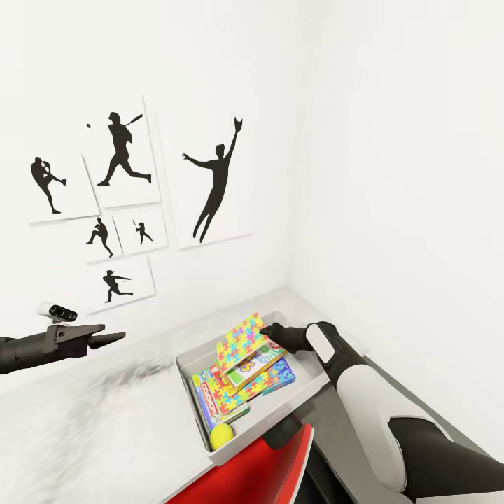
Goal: Put all the toys in the child's room - the three board games (two on the bed and one on the table), the two jigsaw puzzles on the table, and the tennis ball on the table - inside the toy box on the table in the child's room.
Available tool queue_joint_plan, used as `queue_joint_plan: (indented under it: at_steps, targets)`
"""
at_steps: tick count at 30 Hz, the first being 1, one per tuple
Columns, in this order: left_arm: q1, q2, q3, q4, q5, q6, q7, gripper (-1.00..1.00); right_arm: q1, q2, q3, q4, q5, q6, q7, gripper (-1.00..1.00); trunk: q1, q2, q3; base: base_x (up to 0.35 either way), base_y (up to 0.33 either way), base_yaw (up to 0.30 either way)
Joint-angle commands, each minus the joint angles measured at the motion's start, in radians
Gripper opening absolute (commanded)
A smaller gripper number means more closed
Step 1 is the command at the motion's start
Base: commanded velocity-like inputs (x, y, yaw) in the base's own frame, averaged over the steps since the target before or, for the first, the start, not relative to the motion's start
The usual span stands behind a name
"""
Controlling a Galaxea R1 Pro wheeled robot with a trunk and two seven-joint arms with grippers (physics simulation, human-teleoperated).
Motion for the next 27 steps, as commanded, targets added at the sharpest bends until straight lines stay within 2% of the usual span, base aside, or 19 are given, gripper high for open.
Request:
queue_joint_plan:
  at_steps: [1, 9, 27]
  targets:
    - [-0.001, 0.001, -0.003, 0.001, 0.003, 0.011, -0.003, 1.0, -0.001, 0.001, -0.007, -0.001, 0.005, 0.005, 0.004, -1.0, 0.001, -0.002, -0.002, 0.0, 0.0, 0.0]
    - [-0.001, 0.003, -0.001, 0.001, 0.003, 0.011, -0.003, 1.0, 0.0, -0.001, -0.008, -0.003, 0.003, 0.004, 0.006, -1.0, 0.001, -0.002, -0.004, 0.0, 0.0, 0.0]
    - [-0.001, 0.003, -0.001, 0.0, 0.003, 0.011, -0.003, 1.0, -0.001, -0.004, -0.019, -0.003, -0.008, 0.005, 0.007, -1.0, 0.001, -0.002, -0.032, 0.0, 0.0, 0.0]
